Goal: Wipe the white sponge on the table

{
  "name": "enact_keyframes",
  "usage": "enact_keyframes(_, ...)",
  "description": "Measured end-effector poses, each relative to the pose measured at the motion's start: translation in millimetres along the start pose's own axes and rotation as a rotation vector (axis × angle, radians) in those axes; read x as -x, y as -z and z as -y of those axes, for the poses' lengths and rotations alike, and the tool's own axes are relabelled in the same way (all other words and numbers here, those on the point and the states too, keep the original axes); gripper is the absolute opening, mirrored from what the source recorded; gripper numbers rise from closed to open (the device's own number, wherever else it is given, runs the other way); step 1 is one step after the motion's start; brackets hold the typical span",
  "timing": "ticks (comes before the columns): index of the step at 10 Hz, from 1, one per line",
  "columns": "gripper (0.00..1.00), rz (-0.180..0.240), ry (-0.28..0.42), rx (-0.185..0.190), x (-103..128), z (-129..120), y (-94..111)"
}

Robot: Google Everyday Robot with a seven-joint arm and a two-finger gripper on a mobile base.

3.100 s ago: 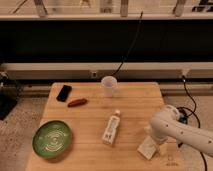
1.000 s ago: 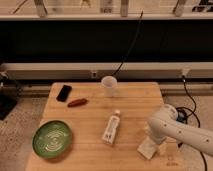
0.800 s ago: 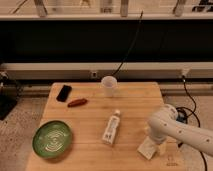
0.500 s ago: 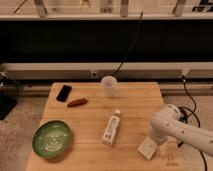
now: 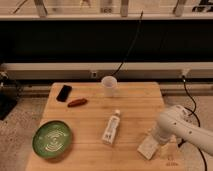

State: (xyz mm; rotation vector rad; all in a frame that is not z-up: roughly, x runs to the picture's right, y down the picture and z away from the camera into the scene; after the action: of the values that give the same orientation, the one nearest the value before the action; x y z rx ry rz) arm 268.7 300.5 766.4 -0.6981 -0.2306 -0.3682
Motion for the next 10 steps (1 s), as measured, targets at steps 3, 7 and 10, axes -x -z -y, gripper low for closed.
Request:
enact_keyframes(3, 0.16, 0.019, 0.004, -0.016, 1.2, -1.1, 1.5)
enact_keyframes(7, 0.0, -0.026, -0.011, -0.053, -8.2, 3.2, 15.2)
enact_keyframes(10, 0.0, -0.079, -0.021, -0.073, -21.1, 20.9, 22.3)
